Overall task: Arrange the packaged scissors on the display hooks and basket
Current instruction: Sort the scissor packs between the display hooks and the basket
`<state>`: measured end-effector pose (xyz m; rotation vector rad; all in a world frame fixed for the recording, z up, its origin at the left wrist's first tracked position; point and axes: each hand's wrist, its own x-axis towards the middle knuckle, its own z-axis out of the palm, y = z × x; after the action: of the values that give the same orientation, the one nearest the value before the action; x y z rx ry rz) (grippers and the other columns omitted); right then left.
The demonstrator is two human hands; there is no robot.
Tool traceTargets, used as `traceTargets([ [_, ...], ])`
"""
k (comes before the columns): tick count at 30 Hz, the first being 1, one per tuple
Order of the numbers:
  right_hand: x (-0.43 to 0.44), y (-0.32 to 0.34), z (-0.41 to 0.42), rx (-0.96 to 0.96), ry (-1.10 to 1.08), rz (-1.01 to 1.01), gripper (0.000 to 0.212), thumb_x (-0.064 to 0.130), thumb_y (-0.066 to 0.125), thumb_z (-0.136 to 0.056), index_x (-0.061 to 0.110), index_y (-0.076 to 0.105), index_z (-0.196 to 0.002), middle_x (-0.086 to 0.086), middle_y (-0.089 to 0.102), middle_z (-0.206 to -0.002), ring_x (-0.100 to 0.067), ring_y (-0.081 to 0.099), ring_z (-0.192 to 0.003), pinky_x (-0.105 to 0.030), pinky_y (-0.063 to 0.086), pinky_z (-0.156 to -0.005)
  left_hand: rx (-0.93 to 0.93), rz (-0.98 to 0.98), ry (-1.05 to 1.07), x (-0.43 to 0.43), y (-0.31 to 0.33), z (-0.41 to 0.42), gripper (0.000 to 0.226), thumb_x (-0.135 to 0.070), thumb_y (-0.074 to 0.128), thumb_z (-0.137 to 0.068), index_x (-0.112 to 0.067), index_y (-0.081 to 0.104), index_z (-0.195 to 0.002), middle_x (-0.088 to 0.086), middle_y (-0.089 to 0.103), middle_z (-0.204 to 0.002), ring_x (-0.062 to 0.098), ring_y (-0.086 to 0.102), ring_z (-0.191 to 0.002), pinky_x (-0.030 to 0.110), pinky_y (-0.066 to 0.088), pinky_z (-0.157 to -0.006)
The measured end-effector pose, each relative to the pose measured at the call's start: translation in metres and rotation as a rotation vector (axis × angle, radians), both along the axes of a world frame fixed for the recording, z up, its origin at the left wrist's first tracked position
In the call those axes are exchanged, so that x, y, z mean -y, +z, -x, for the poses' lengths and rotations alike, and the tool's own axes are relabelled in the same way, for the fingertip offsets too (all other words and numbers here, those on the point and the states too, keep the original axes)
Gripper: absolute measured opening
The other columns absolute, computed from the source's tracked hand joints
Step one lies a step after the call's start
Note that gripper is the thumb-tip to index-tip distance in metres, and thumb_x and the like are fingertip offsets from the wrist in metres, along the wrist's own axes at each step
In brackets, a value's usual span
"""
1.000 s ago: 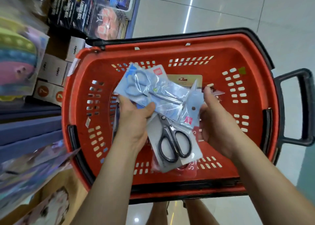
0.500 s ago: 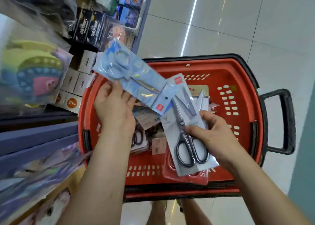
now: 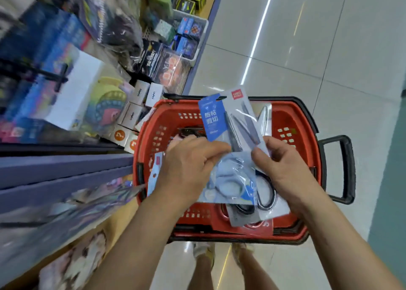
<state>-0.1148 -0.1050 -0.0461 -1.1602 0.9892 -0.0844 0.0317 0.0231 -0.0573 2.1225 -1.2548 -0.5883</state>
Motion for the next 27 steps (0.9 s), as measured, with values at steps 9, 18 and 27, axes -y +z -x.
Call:
traceTargets([
  [9,-0.013,0.115,0.009,0.107,0.118,0.008,0.045,0.013,0.081,-0.061,0.016,0.070,-0.104,-0.005,0.078,-0.095,-0.021,0.074,-0.084,-0.030,0.059,-0.069,0.126,-0.066,0.647,-0.038,0.140,0.016,0.050,-0.057,0.052,-0.086,-0.030,0.057,-0.127,-0.002,0.059,-0.114,0.022,0.051,-0.107,0.044,0.043,-0.092],
  [18,-0.035,0.273,0.022,0.258,0.368,0.019,0.055,0.008,0.086,-0.059,0.011,0.067,-0.111,-0.007,0.077,-0.098,-0.024,0.075,-0.085,-0.029,0.060,-0.066,-0.999,0.530,1.322,-0.112,0.309,0.091,0.042,-0.020,0.075,-0.063,-0.006,0.068,-0.102,0.017,0.074,-0.098,0.026,0.069,-0.080,0.044,0.054,-0.080],
  [27,-0.112,0.371,0.021,0.442,0.670,0.064,0.039,0.013,0.079,-0.060,0.017,0.070,-0.098,-0.001,0.078,-0.090,-0.016,0.073,-0.077,-0.025,0.059,-0.065,-0.641,0.799,1.506,-0.216,0.409,0.145,0.015,0.008,0.064,-0.083,-0.006,0.069,-0.087,0.009,0.075,-0.080,0.025,0.067,-0.069,0.039,0.053,-0.070],
])
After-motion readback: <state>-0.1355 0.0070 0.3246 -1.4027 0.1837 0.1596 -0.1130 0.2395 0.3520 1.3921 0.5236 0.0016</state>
